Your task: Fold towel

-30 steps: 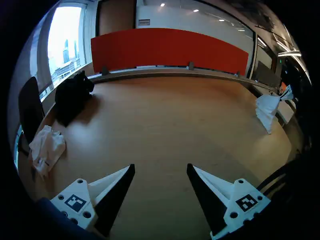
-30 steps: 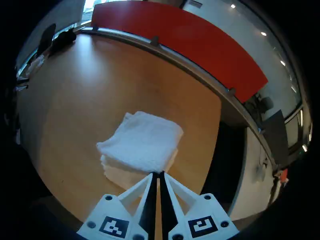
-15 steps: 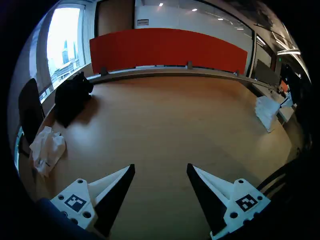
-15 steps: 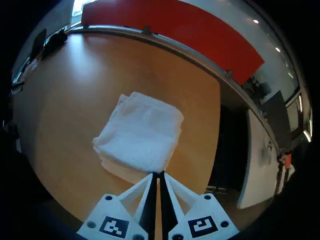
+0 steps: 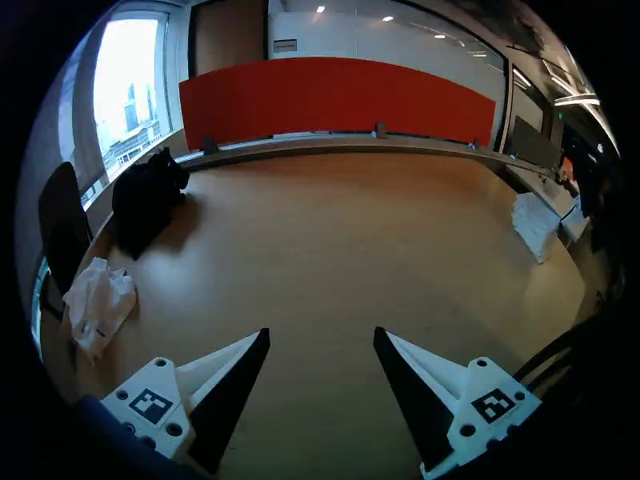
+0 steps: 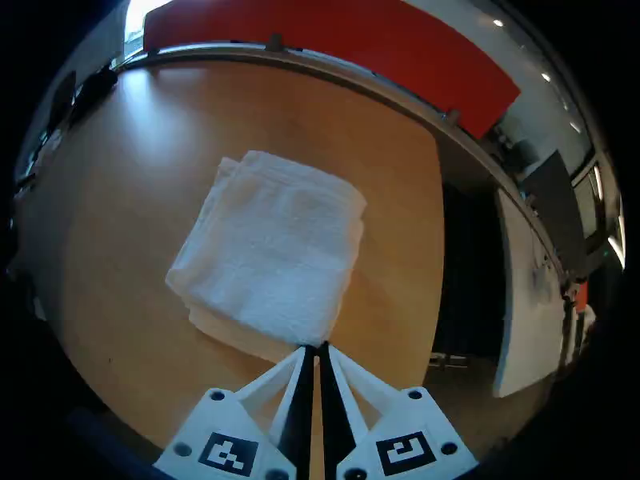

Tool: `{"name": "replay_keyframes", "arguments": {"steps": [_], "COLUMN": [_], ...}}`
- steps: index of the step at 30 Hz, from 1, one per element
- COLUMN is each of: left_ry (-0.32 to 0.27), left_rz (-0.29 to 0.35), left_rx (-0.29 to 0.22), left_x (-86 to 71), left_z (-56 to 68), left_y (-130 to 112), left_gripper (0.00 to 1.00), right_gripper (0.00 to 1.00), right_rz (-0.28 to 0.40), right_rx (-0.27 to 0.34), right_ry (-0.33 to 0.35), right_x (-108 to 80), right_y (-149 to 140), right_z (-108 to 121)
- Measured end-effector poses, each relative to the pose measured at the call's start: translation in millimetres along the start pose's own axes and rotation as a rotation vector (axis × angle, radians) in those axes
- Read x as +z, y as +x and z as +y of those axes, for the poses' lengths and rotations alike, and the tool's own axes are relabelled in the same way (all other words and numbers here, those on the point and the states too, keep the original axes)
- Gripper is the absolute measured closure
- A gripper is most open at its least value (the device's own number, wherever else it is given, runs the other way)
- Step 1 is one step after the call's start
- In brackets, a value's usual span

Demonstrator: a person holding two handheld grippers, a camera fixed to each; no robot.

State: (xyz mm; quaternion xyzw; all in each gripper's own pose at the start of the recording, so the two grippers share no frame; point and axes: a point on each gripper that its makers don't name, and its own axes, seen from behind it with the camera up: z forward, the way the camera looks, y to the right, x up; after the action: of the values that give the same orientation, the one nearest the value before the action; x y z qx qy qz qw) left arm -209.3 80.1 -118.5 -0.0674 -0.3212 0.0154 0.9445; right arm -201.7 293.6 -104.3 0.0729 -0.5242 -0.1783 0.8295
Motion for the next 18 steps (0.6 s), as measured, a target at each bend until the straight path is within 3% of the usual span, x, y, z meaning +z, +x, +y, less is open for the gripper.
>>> {"name": "replay_keyframes", "arguments": {"steps": [18], "left_ry": [0.01], "left_rz": [-0.007], "left_rx": [0.009], "left_x": [-1.6], "left_z": [-1.8], "left_y": [0.4], "left_gripper": [0.04], "right_gripper": [0.95], "right_rz": [-0.05], "right_rx": [0.043], "right_ry": [0.013], "right_x": [19.0], "right_y": [-20.7], "right_z": [-4.2]}}
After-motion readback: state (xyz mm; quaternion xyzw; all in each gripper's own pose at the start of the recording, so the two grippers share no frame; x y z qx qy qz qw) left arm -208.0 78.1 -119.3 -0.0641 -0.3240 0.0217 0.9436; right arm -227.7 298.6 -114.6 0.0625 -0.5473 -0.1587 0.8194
